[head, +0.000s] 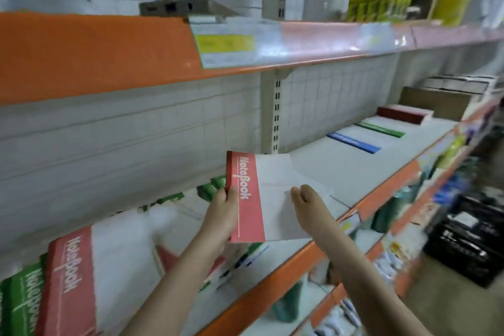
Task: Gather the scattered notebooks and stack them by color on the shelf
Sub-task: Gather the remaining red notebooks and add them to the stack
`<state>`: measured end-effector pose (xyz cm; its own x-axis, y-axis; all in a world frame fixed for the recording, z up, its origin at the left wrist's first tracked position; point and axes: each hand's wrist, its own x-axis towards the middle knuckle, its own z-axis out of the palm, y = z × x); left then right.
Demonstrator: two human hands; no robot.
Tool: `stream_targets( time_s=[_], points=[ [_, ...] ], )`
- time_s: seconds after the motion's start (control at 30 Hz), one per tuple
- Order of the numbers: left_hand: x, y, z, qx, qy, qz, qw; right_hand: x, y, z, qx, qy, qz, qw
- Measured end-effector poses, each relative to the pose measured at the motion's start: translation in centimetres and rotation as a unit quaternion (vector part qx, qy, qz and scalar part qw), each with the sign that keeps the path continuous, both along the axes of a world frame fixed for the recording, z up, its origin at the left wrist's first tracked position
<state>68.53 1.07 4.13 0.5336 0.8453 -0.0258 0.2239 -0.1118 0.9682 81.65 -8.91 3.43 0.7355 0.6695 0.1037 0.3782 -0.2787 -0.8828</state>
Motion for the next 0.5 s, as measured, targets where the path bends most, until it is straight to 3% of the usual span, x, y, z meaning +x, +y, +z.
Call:
stream_targets(
  time_s=[0.3,0.5],
  points=[
    [15.2,-7.5,-1.5,-0.051,-0.015,-0.107,0.993,11.8,-10.7,-0.8,0.006,0.02,-0.152,0.988],
    [23.7,-12.6,-3.5,-0.096,0.005,-0.166,0.982,18.7,-17.2,-2.8,0.007,0.074,-0.196,0.978]
  ],
)
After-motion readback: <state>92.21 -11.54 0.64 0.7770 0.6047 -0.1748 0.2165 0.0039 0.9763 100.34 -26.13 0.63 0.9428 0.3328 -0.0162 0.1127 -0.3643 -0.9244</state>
